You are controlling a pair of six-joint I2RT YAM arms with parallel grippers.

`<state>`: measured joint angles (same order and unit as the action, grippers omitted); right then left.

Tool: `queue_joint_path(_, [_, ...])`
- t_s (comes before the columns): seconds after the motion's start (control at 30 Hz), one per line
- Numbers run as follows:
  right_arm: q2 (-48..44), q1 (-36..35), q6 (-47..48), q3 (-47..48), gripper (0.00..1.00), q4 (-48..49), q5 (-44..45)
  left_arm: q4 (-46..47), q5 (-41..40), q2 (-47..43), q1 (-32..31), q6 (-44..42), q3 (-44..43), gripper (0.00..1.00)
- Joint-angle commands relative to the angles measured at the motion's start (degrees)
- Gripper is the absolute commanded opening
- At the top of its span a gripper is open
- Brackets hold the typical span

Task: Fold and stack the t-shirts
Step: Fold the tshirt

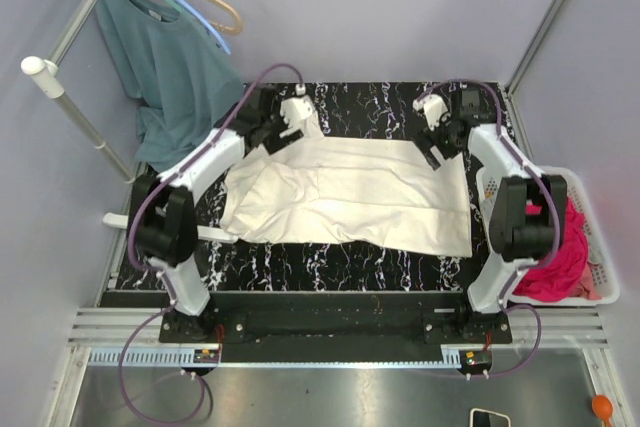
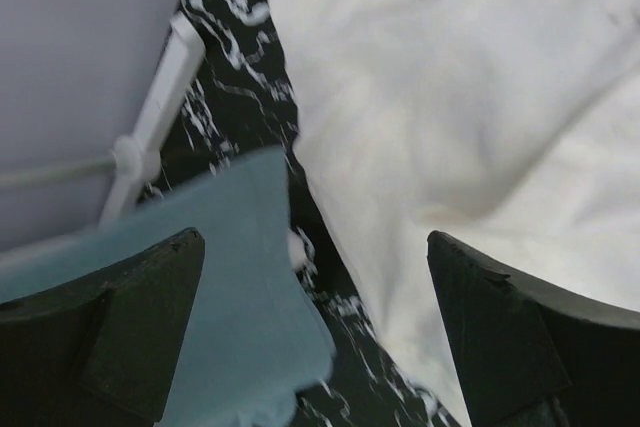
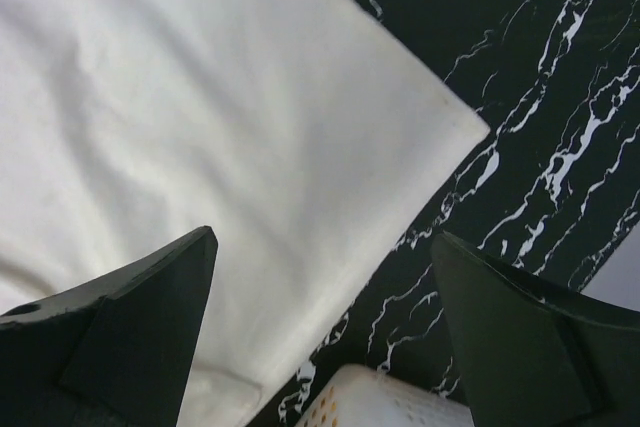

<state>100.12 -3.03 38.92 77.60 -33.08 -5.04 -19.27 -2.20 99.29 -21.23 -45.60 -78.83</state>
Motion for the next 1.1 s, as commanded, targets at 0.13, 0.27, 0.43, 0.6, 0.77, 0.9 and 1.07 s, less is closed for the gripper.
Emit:
queue_joint_path(0.13, [14.7,6.4,-10.1,18.0,0.98,-2.6,-8.0,-5.6,10.6,17.4,1.1,-4.1,-21.3,0.99])
queue_joint_path(0.27, [20.5,8.3,-12.5,23.3,0.96,-3.7,-9.5,-6.0,13.1,22.3,2.2,-5.1,-26.8,0.99])
queue_joint_path(0.43, [25.1,9.9,-13.4,26.7,0.95,-4.2,-10.1,-5.9,11.6,27.4,2.2,-6.4,-32.2,0.99])
queue_joint_path(0.6, [29.0,10.9,-13.2,30.1,0.94,-5.3,-11.3,-6.0,11.3,28.3,2.2,-7.6,-32.5,0.99])
queue_joint_path(0.77, [31.3,11.5,-11.8,32.1,0.92,-6.2,-11.3,-6.0,10.5,28.2,2.2,-8.8,-31.5,0.99])
queue_joint_path(0.9, [31.9,12.1,-11.2,33.0,0.92,-6.5,-11.4,-6.0,10.3,28.2,2.2,-8.9,-31.5,0.99])
queue_joint_path(1.07, [33.1,13.0,-10.5,34.5,0.92,-7.3,-11.5,-5.8,10.5,28.5,2.2,-8.6,-31.8,0.99])
